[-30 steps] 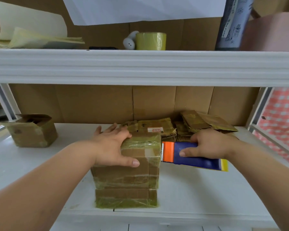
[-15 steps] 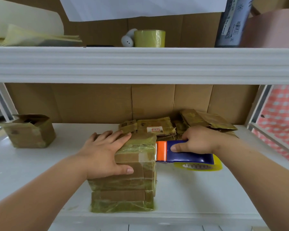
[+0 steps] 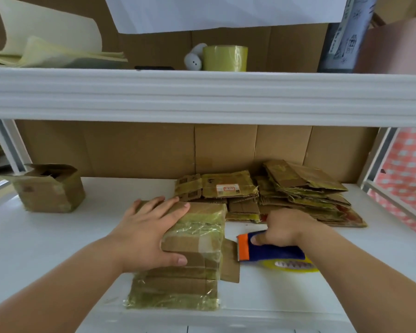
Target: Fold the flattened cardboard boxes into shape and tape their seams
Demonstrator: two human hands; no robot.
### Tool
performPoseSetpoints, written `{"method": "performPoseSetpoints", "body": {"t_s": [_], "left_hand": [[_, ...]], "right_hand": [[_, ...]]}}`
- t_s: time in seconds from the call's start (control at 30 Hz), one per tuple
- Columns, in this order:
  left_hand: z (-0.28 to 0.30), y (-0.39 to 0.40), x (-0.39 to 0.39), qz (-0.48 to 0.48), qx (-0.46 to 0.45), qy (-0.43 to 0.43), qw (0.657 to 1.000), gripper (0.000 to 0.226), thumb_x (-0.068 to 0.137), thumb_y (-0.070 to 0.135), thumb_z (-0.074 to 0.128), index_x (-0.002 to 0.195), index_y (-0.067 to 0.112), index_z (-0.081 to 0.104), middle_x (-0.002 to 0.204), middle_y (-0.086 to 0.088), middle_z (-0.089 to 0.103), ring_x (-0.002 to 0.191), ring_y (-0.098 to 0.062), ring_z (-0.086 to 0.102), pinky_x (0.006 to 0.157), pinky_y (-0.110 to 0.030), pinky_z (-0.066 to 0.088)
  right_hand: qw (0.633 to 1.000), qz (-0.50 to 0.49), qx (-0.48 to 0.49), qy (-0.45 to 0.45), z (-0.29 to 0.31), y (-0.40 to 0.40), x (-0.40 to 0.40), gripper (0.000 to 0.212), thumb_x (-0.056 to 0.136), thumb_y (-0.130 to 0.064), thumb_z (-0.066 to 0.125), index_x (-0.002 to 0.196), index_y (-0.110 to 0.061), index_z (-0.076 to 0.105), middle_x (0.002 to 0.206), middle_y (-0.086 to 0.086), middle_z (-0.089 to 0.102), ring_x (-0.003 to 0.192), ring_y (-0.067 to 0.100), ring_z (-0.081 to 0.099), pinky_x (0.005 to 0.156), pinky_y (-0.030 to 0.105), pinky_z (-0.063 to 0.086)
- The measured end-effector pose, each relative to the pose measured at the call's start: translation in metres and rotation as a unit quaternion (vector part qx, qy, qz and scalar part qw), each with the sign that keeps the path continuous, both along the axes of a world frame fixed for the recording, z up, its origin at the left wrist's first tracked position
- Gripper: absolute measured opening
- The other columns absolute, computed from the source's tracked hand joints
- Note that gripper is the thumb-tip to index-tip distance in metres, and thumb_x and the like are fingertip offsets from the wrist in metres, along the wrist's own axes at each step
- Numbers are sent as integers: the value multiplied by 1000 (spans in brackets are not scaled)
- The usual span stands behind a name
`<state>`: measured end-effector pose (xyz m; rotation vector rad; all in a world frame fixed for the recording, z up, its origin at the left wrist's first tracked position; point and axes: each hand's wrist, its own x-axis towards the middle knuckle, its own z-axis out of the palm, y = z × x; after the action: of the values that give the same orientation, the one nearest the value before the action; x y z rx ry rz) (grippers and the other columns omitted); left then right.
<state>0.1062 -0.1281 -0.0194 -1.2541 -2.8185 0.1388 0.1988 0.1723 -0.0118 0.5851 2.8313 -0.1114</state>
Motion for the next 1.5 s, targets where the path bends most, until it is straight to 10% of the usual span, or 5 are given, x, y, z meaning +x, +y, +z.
{"method": "performPoseSetpoints", "body": {"t_s": [0.6, 0.73, 0.87, 1.07, 1.5], "left_hand": [[21, 10, -8, -19, -39, -14, 999, 91, 89, 44, 52, 149, 54, -16, 161, 13, -3, 146, -18, -3, 118, -41, 9], [21, 11, -4, -1, -35, -38, 999, 86, 91, 40, 48, 148, 56, -15, 164, 16, -12, 151, -17, -8, 122, -45, 5], [17, 11, 7, 36, 28, -83, 996, 105, 66, 95, 30, 152, 50, -11, 162, 16, -20, 151, -13, -15, 121, -44, 1], [-2, 11, 27, 105, 145, -39, 983, 113, 51, 100, 23, 152, 52, 5, 157, 17, -9, 144, -19, -9, 119, -50, 7], [7, -8, 10, -42, 203, -164, 964, 78, 94, 48, 57, 158, 34, 12, 163, 24, 0, 146, 7, -8, 123, -29, 15]], "right_hand": [[992, -37, 117, 31, -53, 18, 39, 58, 86, -65, 47, 132, -29, 48, 129, -2, 55, 127, 22, 48, 117, 46, 22], [969, 33, -81, 231, -14, -9, 23, 58, 94, -42, 50, 150, -37, 35, 154, -2, 34, 141, 21, 32, 117, 41, 29], [927, 148, -293, 180, -5, -49, 1, 71, 94, -39, 61, 152, -49, 21, 158, -16, 25, 145, 9, 26, 117, 30, 26], [933, 158, -218, 238, -6, -66, -9, 69, 80, -47, 77, 138, -44, 41, 127, -14, 57, 108, 5, 56, 94, 30, 50], [923, 245, -95, 281, 3, -92, 10, 72, 80, -61, 69, 143, -34, 45, 128, -15, 63, 113, 6, 60, 94, 29, 50]]}}
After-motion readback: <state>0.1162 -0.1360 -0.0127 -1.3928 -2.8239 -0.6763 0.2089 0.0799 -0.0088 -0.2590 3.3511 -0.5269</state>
